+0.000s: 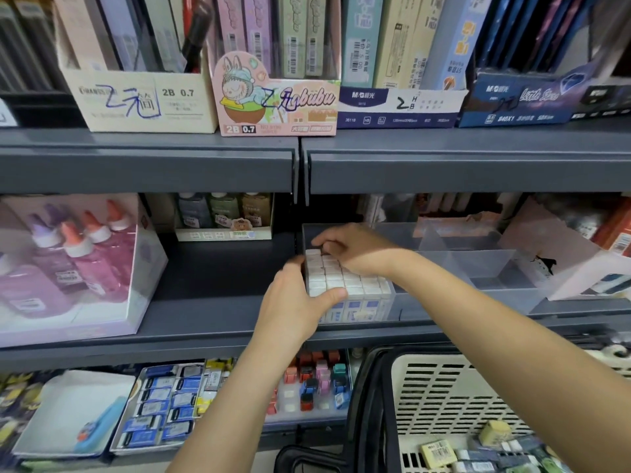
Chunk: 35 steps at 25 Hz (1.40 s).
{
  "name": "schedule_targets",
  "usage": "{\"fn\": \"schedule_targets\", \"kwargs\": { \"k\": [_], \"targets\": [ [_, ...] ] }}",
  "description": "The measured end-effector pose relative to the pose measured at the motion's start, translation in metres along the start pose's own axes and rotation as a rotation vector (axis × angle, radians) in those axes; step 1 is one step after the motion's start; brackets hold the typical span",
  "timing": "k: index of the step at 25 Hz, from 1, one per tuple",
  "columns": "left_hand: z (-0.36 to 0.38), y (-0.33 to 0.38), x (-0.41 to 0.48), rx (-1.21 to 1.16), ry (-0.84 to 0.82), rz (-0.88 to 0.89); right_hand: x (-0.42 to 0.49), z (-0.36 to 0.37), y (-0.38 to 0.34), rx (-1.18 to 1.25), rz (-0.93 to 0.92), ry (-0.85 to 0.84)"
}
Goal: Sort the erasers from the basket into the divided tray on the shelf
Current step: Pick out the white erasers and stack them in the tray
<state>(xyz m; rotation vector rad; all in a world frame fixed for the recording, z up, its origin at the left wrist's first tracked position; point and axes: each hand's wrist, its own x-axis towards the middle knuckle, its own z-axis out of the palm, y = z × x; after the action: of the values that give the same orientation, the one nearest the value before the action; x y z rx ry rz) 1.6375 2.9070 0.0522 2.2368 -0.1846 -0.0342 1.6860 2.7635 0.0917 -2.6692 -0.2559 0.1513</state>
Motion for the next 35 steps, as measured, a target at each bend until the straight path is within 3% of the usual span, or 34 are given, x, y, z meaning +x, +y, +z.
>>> {"fn": "schedule_targets", "kwargs": {
  "k": [5,7,12,16,19,22,24,26,29,35],
  "targets": [
    [0.0,0.013,-0.037,0.21,0.182,0.167,-0.093,-0.022,0.021,0.146,-0.095,0.327],
    [0.014,0.023,-0.063,0.199,0.145,0.327,-0.161,-0.025,0.05,0.167,-0.033,0.338],
    [0.083,0.062,-0.123,0.157,-0.277,0.544,-0.294,-0.005,0.135,0.127,0.262,0.029],
    [0.146,0.09,-0.141,0.359,-0.573,0.485,-0.34,0.015,0.187,-0.05,0.335,-0.303],
    [0.18,0.097,-0.138,0.386,-0.652,0.345,-0.349,0.038,0.218,-0.172,0.469,-0.445],
    [0.194,0.086,-0.134,0.474,-0.67,0.331,-0.356,0.069,0.233,-0.221,0.686,-0.736],
    [0.196,0.077,-0.13,0.554,-0.687,0.346,-0.359,0.087,0.237,-0.216,0.625,-0.823],
    [0.198,0.074,-0.128,0.549,-0.7,0.33,-0.357,0.095,0.239,-0.21,0.516,-0.737],
    [0.203,0.079,-0.133,0.505,-0.737,0.298,-0.356,0.1,0.241,-0.137,0.496,-0.585],
    [0.222,0.077,-0.151,0.515,-0.886,0.256,-0.349,0.102,0.233,-0.116,0.454,-0.537]
  ]
}}
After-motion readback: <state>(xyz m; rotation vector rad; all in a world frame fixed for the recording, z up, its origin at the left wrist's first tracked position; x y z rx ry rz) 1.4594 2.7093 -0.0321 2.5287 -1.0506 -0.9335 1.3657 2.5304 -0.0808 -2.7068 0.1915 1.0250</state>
